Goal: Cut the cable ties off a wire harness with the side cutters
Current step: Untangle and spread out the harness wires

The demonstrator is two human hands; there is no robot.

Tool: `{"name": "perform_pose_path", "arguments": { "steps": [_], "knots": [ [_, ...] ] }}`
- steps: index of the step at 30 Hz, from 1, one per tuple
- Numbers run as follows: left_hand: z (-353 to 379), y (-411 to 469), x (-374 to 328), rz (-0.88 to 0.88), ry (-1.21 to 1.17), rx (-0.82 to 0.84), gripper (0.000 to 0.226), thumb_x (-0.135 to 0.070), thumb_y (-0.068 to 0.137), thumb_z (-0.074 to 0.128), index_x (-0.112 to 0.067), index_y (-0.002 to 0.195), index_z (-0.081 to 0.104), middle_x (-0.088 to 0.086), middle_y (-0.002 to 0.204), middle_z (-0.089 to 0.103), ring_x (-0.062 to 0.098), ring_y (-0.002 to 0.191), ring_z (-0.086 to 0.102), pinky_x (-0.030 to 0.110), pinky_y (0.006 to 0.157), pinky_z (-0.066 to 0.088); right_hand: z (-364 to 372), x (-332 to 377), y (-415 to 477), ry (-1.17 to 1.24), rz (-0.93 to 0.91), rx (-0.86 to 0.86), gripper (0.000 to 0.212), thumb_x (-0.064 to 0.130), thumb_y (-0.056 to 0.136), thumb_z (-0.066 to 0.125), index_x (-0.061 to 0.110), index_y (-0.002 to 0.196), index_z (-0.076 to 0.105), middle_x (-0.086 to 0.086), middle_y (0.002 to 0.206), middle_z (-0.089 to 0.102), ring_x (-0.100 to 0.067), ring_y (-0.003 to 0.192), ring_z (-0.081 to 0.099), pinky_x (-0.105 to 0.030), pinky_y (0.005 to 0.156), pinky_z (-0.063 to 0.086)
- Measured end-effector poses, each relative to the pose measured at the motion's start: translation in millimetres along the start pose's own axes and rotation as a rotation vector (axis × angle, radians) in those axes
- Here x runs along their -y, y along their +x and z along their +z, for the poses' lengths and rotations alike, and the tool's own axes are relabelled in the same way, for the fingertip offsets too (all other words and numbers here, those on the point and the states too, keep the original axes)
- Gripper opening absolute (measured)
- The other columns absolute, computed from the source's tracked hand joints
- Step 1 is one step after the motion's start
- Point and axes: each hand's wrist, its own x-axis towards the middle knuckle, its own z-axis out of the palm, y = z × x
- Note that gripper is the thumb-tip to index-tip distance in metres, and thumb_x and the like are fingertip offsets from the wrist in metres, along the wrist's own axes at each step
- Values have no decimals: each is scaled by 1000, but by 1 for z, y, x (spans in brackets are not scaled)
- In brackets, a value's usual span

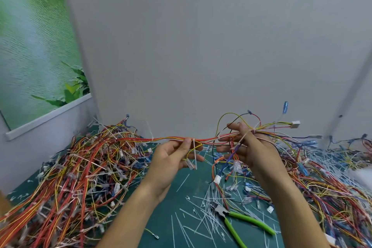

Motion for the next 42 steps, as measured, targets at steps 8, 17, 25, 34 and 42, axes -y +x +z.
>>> {"name": "perform_pose_path", "arguments": {
  "steps": [8, 17, 25, 34, 42],
  "knots": [
    [-4, -2, 3, 438, 383, 30, 22, -22, 100, 57, -18, 102, 78, 1, 119, 71, 22, 114, 66, 27, 84, 54, 0, 5, 2, 273, 56, 66, 34, 13, 107, 47, 15, 140, 47, -17, 116, 76, -40, 104, 74, -35, 67, 63],
    [-3, -6, 5, 518, 538, 168, 22, -19, 102, 56, -13, 102, 77, -3, 111, 71, 25, 110, 67, 32, 95, 52, -1, 23, -11, 596, 186, 296, 31, 27, 94, 48, 10, 117, 59, -27, 135, 64, -50, 121, 64, -63, 96, 50],
    [1, -9, 7, 385, 436, 184, 31, -32, 96, 57, -11, 91, 79, -1, 100, 75, 22, 97, 70, 28, 85, 54, 2, 24, -16, 661, 150, 270, 34, 18, 78, 71, 17, 109, 58, -16, 124, 73, -31, 113, 72, -33, 78, 61],
    [9, -10, 11, 287, 222, 209, 39, -38, 96, 59, -33, 135, 59, 2, 124, 71, 28, 110, 70, 33, 93, 54, 14, 20, -14, 793, 161, 246, 13, 14, 97, 52, 16, 107, 61, -3, 92, 65, -17, 79, 63, -26, 68, 58],
    [11, -13, 5, 373, 312, 204, 25, -41, 99, 57, -36, 121, 68, -2, 102, 77, 9, 89, 71, 25, 81, 53, 19, 19, -15, 390, 60, 137, 17, 28, 85, 67, 24, 99, 78, -10, 111, 76, -17, 79, 68, -29, 66, 56]
  ]
}}
